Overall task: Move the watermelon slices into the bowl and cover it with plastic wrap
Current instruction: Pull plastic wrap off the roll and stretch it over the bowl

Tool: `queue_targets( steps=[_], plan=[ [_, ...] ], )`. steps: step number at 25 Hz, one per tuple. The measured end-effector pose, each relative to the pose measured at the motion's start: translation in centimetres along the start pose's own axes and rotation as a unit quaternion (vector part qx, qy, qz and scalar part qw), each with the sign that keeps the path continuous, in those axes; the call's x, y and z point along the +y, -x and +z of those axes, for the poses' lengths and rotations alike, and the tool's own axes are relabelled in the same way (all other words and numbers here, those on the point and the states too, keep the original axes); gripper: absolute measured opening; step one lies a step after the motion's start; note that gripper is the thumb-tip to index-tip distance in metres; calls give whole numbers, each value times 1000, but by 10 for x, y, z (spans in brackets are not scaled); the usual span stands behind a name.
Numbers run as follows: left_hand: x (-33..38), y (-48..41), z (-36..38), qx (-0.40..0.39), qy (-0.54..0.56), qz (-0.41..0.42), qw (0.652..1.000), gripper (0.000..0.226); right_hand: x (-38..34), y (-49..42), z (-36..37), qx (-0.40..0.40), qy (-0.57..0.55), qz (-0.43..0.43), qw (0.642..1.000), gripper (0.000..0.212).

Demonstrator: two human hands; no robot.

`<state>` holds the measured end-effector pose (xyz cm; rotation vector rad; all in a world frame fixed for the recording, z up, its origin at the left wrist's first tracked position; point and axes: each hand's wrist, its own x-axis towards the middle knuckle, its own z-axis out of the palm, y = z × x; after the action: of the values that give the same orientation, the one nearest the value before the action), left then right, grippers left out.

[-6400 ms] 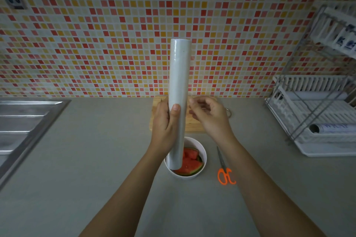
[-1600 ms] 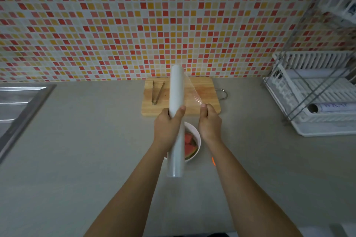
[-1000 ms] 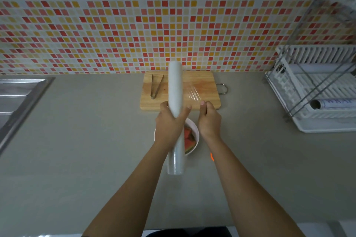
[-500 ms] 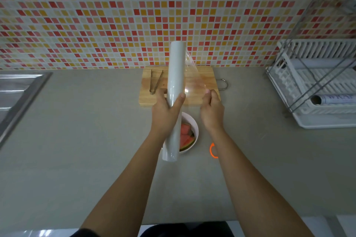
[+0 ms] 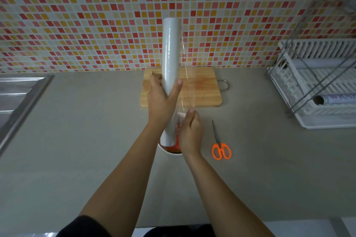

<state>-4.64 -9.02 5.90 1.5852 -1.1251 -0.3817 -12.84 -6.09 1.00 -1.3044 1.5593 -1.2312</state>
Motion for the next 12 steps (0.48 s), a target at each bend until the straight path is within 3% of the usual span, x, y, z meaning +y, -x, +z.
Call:
queue_targets(
  steps=[4,6,9,11,12],
  plan=[
    [1,-4,-6,1,-2,-14,1000,41,5,-10,-10,5,8,-54,998,36],
    [1,-4,-9,-15,11,-15,1000,41,9,-20,-15,-48,-32,13,998,50],
    [1,3,-11,-59,23,-14,998,42,-6,-50,-19,-176,-166,152,958,84],
    [0,10,-12,-78,27,-25,996,42,-23,-68,-20,-208,-153,137,956,83],
    [-1,14,-12,-81,28,-32,996,41,-29,-74,-20,-196,-123,112,966,74]
  ],
)
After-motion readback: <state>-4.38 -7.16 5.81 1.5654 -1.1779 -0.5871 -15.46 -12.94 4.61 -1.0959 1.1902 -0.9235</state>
